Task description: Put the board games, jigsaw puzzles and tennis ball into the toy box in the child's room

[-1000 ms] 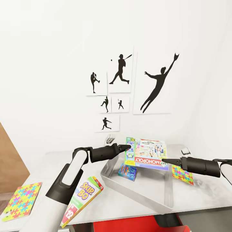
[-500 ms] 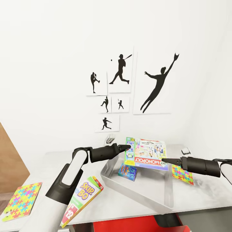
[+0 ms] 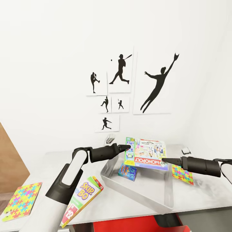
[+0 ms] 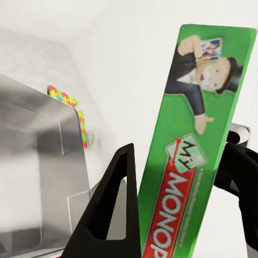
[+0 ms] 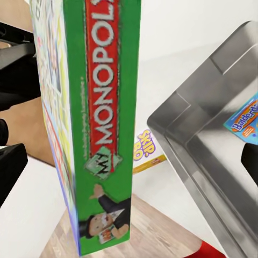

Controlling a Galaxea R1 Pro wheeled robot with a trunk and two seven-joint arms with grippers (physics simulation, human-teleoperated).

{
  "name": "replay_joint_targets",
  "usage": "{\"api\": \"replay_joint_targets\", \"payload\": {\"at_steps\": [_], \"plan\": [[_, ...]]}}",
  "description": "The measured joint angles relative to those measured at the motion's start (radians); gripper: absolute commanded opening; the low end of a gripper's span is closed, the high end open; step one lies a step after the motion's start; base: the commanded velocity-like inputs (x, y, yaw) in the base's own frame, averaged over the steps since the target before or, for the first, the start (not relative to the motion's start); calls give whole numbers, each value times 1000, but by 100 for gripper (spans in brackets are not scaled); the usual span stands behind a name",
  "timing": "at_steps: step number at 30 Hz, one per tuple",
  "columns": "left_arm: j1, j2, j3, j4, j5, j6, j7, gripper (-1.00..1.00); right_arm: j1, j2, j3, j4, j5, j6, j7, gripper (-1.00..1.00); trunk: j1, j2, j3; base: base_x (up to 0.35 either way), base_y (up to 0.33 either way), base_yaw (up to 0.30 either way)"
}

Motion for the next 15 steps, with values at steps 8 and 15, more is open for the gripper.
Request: {"api": "replay_joint_targets", "payload": {"at_steps": [8,15], "plan": [[0,3,1,-1,1,1,0,-100,0,0,-10,-1,1,0,0,100,0,0,0,0,0,0],[1,9,7,-11,4,2,-2,-100,-2,-1,-14,0,4,0,-6,100,0,0,0,0,0,0]]}}
